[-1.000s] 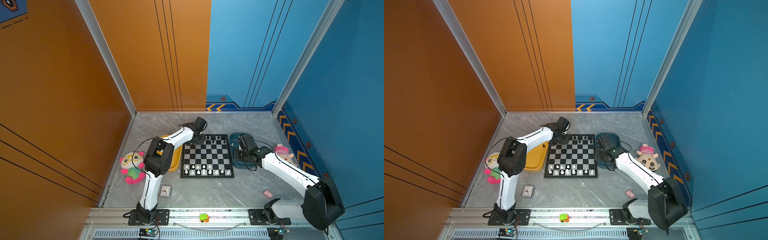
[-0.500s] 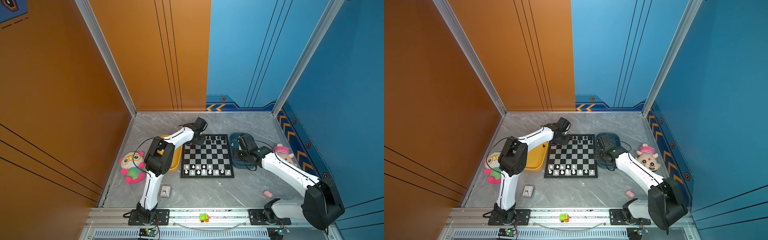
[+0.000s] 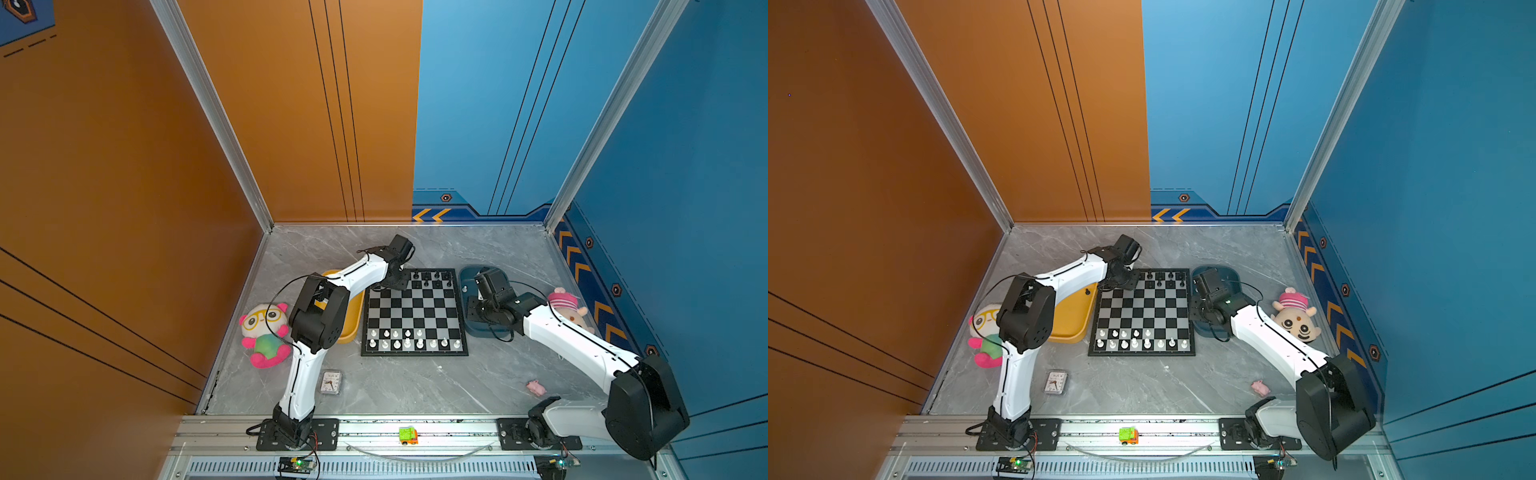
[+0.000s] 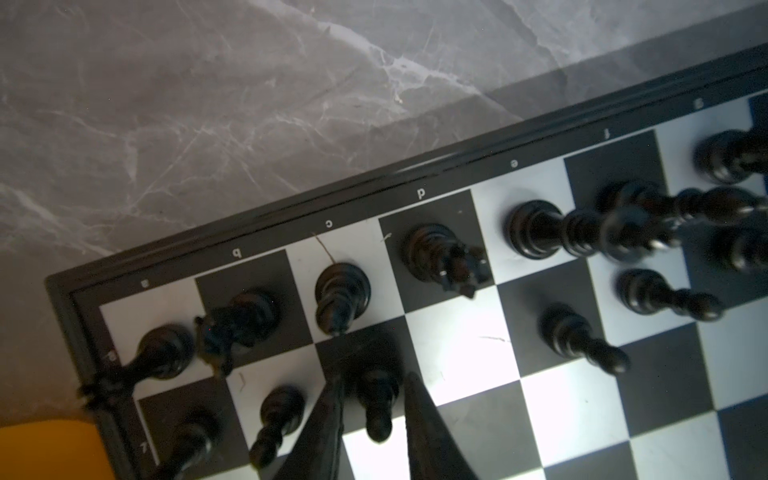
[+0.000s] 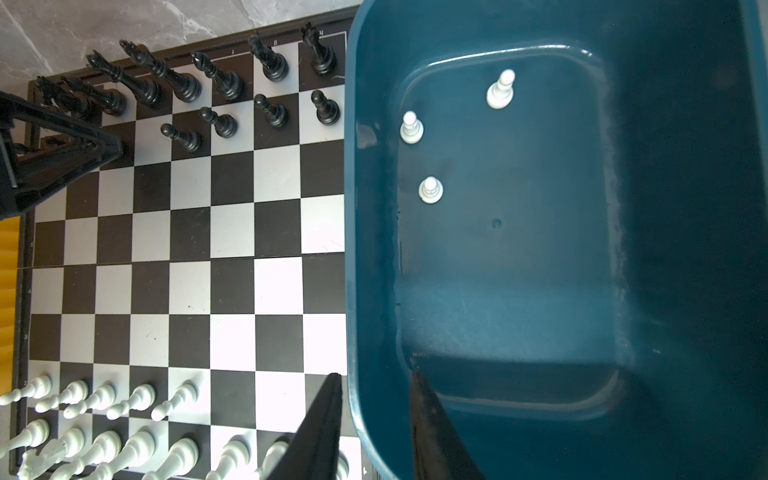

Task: Set up the chess pieces on the board
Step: 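Lower the black pawn onto a far-row square and open the left gripper, then move the left gripper back over the yellow tray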

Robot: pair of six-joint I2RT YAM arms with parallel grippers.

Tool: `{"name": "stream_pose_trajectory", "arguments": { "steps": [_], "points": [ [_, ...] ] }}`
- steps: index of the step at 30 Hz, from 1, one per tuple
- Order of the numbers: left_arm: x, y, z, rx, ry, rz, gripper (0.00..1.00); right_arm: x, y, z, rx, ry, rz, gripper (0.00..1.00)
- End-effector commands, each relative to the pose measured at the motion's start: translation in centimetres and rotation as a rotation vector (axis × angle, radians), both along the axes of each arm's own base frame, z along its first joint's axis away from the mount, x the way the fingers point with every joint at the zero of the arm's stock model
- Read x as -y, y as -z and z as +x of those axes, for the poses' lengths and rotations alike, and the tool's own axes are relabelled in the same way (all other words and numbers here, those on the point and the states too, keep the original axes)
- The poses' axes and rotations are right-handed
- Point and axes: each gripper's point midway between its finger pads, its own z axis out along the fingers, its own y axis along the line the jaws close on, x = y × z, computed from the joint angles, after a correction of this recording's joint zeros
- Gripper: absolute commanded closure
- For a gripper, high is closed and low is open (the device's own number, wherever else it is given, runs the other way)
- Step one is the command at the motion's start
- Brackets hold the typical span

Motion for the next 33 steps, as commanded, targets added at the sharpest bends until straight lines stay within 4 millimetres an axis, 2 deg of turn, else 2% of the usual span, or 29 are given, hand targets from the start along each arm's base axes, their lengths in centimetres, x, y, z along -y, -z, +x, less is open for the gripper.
{"name": "stream_pose_trajectory", "arguments": {
  "steps": [1,12,15,21,24,28,31,33],
  "points": [
    [-0.4,-1.5,-0.2,0.017,0.001,0.018,0.71,0.0,-0.1,0.0,0.008,-0.011,0.010,0.69],
    [-0.2,-4.6,-0.6,0.068,0.008,-0.011,0.71,0.3,-0.9,-0.4,0.027,-0.001,0.012,0.69],
    [-0.1,-6.2,-0.9,0.093,0.012,-0.034,0.71,0.3,-1.1,-0.5,0.035,0.001,0.016,0.69],
    [-0.6,-10.8,-1.7,0.177,0.012,-0.087,0.70,0.4,-1.9,-0.8,0.057,0.007,0.022,0.69],
    [-1.7,-13.0,-2.3,0.239,-0.010,-0.116,0.68,0.4,-2.1,-1.0,0.062,0.007,0.023,0.69],
    [-4.5,-14.9,-3.1,0.300,-0.068,-0.130,0.65,0.3,-2.3,-1.0,0.065,0.006,0.022,0.69],
    [-7.4,-15.1,-3.6,0.322,-0.132,-0.123,0.62,0.0,-2.3,-0.9,0.065,0.004,0.023,0.69],
    [-9.2,-14.4,-3.8,0.314,-0.179,-0.122,0.62,-0.3,-2.3,-0.8,0.063,-0.003,0.024,0.69]
  ]
}}
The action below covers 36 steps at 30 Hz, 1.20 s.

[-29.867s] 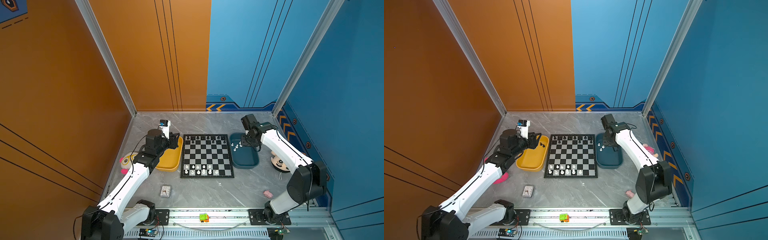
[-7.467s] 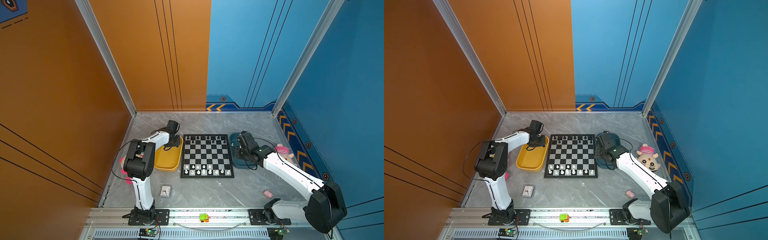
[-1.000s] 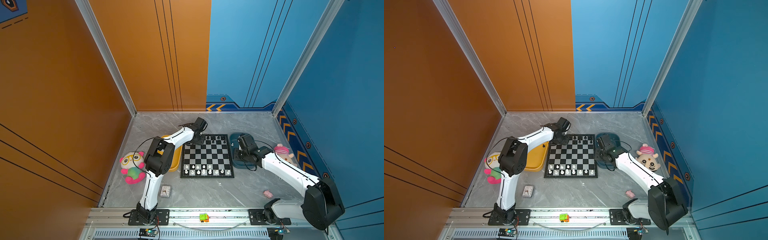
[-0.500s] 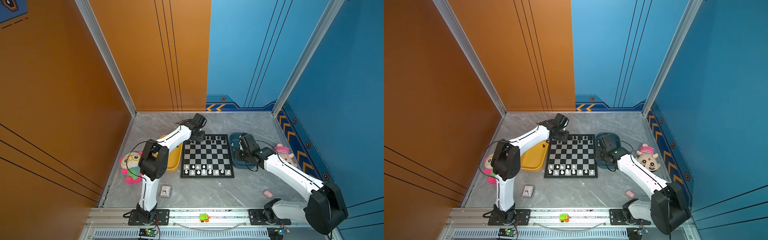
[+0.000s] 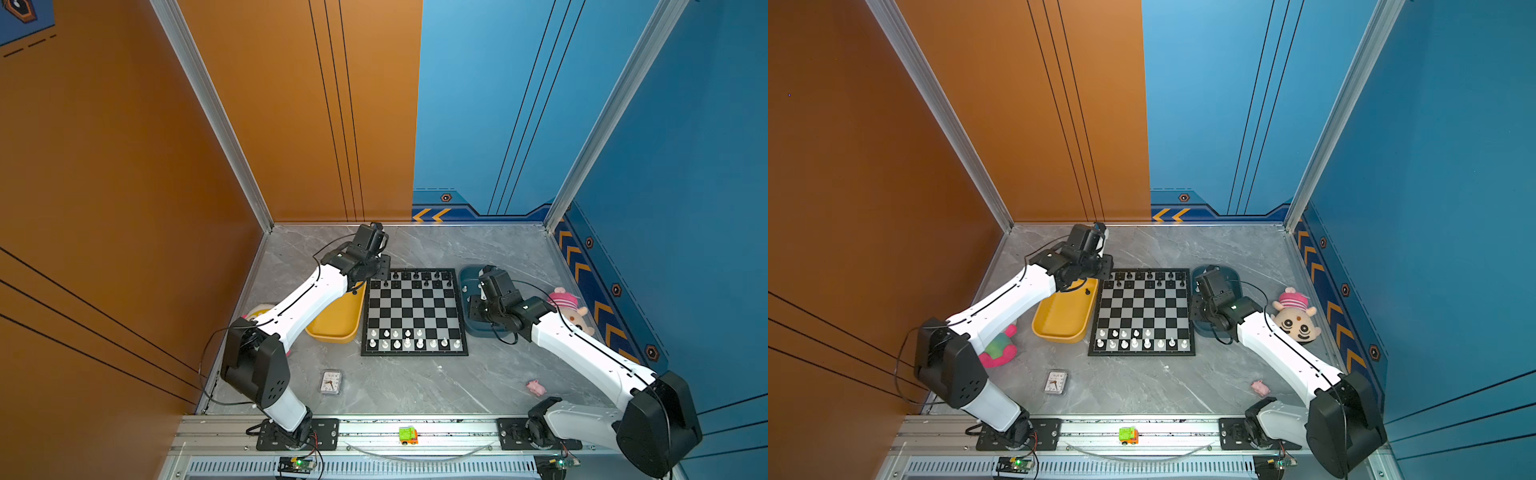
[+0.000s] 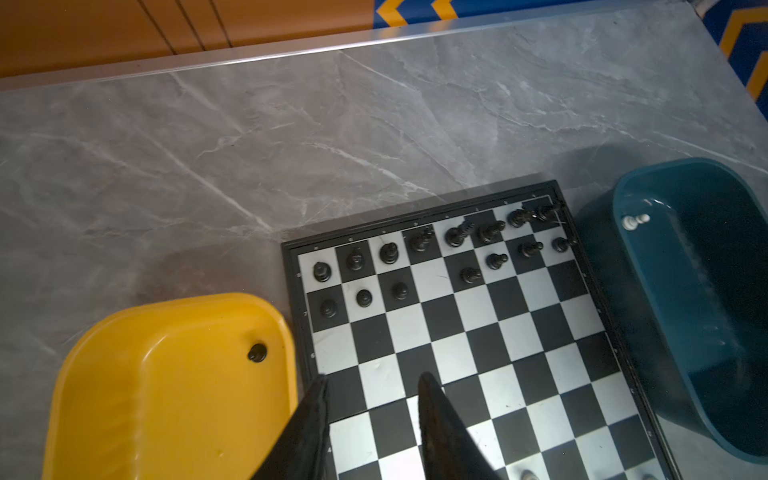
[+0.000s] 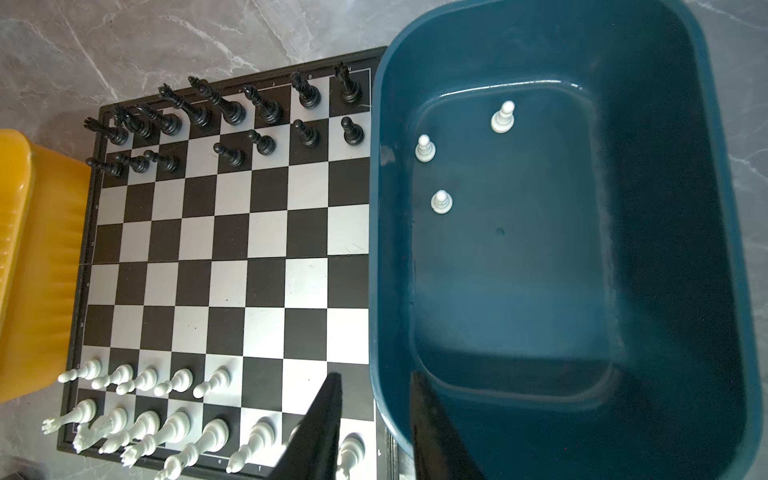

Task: Set up the chess pieces on the board
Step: 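Move the left gripper back over the yellow tray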

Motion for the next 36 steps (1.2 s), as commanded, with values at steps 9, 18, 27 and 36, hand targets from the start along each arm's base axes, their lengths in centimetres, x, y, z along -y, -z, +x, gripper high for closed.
{"name": "stream_pose_trajectory", "arguments": {
  "steps": [9,18,27,36],
  "points": [
    [-8.7,4.9,-0.8,-0.080,-0.235,-0.011,0.63,-0.7,-0.4,0.2,-0.008,-0.008,-0.039,0.69],
    [-9.8,9.0,0.2,-0.175,-0.258,0.001,0.63,-0.6,-0.2,0.2,-0.018,-0.004,-0.058,0.69],
    [-9.2,12.9,1.6,-0.263,-0.255,0.008,0.64,-0.6,0.0,0.2,-0.022,-0.002,-0.065,0.69],
    [-8.8,14.4,2.5,-0.293,-0.252,0.004,0.66,-0.6,0.3,0.4,-0.028,-0.002,-0.069,0.69]
  ]
}}
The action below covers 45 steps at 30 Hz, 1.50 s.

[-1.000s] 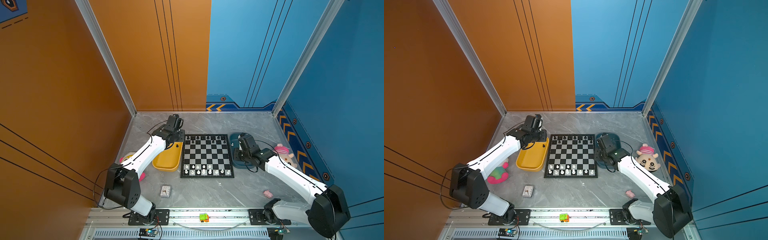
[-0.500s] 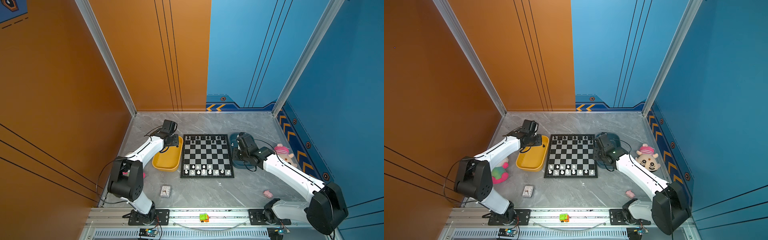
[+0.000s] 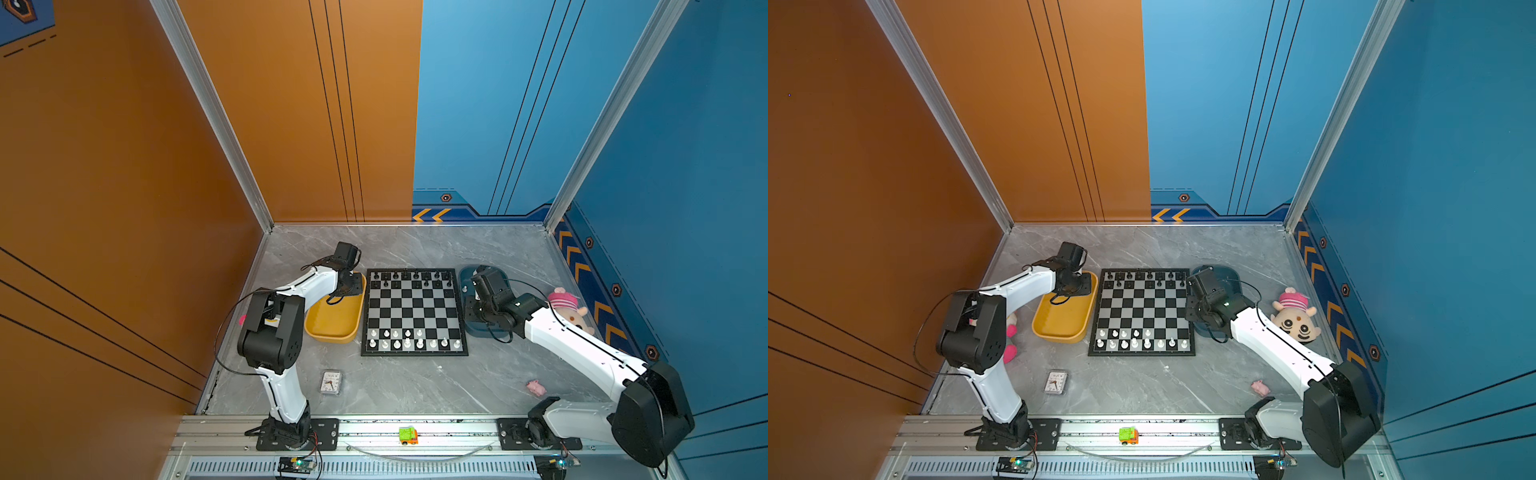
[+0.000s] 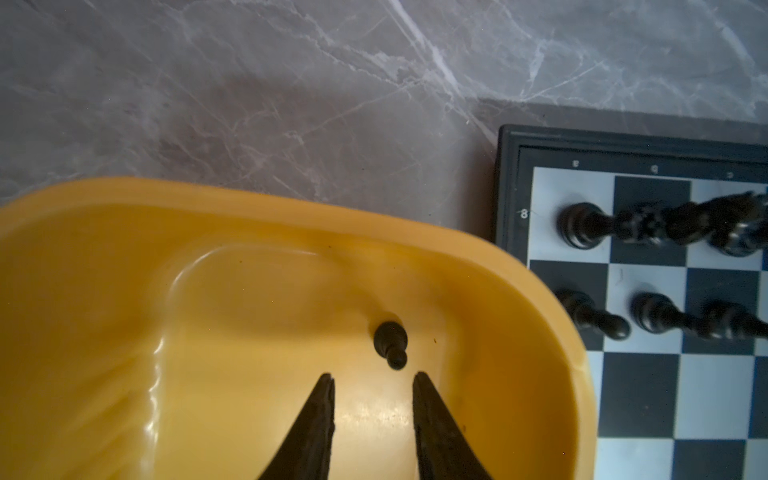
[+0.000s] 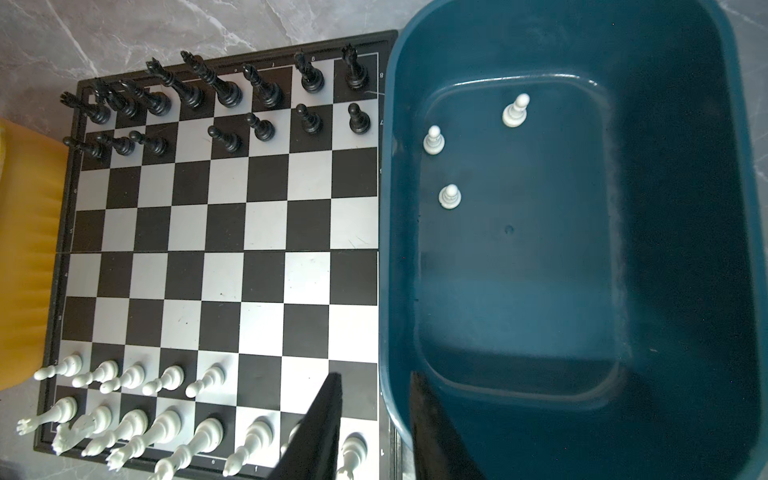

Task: Set up the chess pieces on the board
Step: 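Lower the left gripper onto the last black pawn and close on it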

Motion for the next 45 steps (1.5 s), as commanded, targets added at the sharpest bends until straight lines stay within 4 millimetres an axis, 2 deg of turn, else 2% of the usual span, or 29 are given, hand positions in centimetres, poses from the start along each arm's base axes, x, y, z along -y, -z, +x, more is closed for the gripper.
{"name": "stream_pose_trajectory", "arguments": {
  "steps": [1,22,45],
  "points": [
    [0.4,-0.4,0.9,0.009,-0.004,-0.033,0.66,0.2,-0.2,0.4,-0.003,0.017,-0.022,0.69],
    [0.6,1.5,1.3,-0.032,-0.004,-0.026,0.75,0.1,0.3,0.5,-0.013,0.013,-0.021,0.69],
    [1.2,1.7,1.3,-0.042,0.011,-0.025,0.91,0.1,0.2,0.5,-0.011,0.013,-0.017,0.69]
  ]
}}
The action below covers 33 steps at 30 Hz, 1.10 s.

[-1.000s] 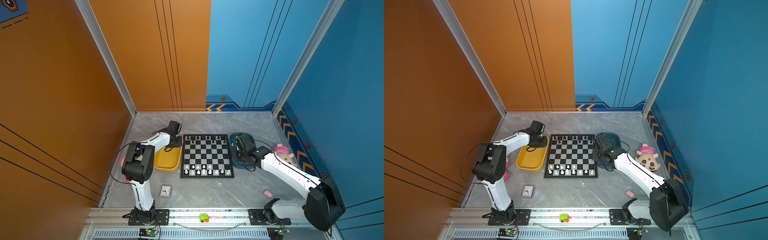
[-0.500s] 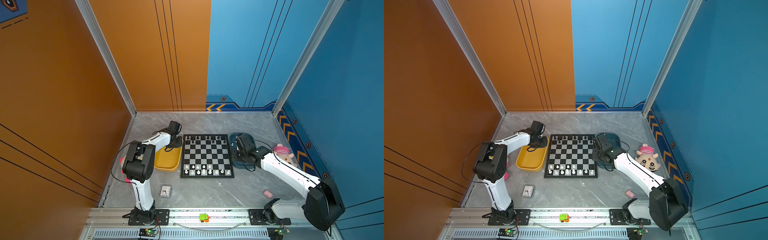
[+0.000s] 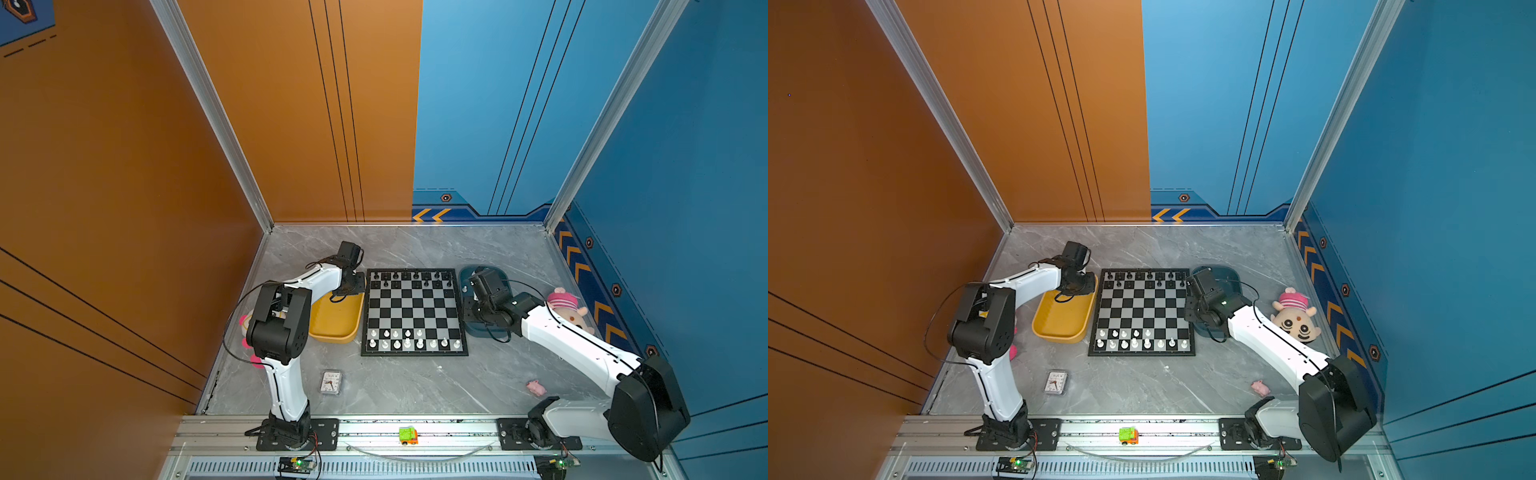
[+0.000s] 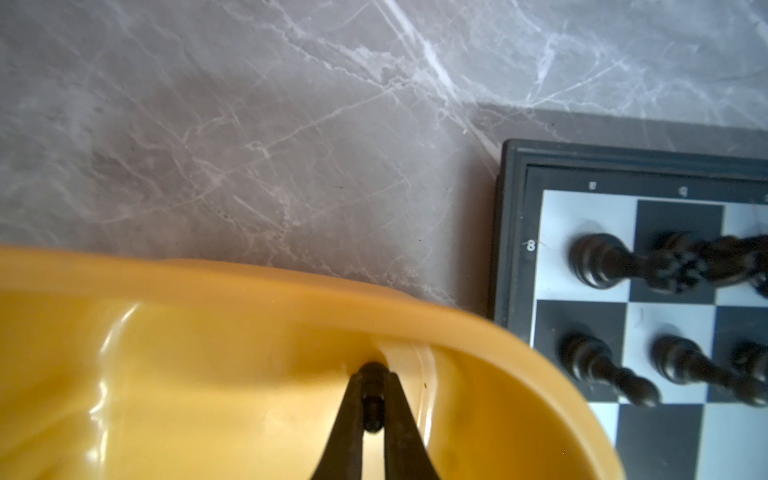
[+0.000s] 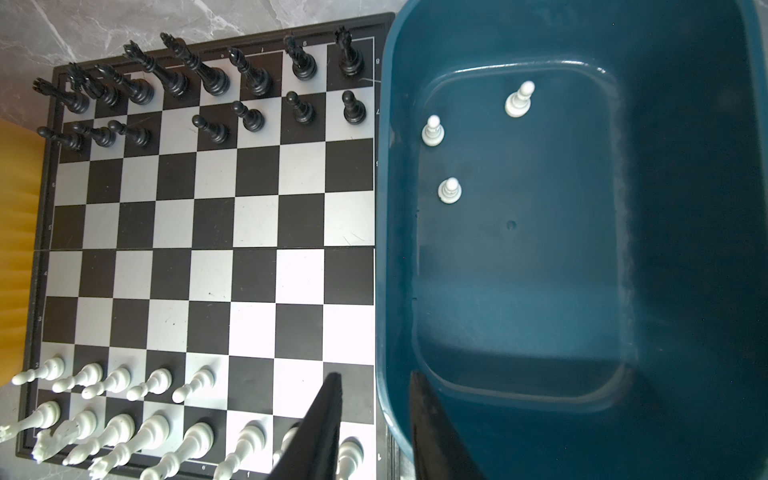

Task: Set up the chess pieces on the board
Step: 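Lower the left gripper onto the last black pawn and close on it, then lift the black pawn out of the yellow tray with the left gripper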

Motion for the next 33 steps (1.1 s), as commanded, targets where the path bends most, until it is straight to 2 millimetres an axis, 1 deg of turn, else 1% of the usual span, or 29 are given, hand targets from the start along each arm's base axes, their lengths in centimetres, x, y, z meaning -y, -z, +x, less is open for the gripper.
{"name": "stream_pose_trajectory", "arguments": {
  "steps": [1,6,13,16,24,29,33],
  "points": [
    [0.4,0.1,0.3,-0.013,0.006,-0.008,0.92,0.1,-0.5,0.4,0.009,0.013,-0.007,0.69],
    [0.4,-0.1,0.2,-0.017,0.013,0.005,0.95,0.2,-0.6,0.5,0.010,0.012,-0.008,0.69],
    [0.4,-2.1,-0.1,0.010,0.030,0.035,0.96,0.1,-0.5,0.4,0.010,0.008,-0.005,0.69],
    [0.3,-3.6,-0.3,0.039,0.034,0.053,0.96,0.2,-0.5,0.4,0.009,0.010,-0.006,0.69],
    [1.1,-8.0,-1.0,0.130,0.069,0.053,0.95,0.2,-0.6,0.3,0.011,0.013,-0.001,0.69],
    [2.4,-11.0,-1.8,0.195,0.115,0.039,0.94,0.0,-0.5,0.2,0.012,0.010,0.001,0.69],
    [3.8,-12.6,-2.2,0.228,0.152,0.017,0.93,0.0,-0.4,0.2,0.012,0.009,0.005,0.70]
  ]
}}
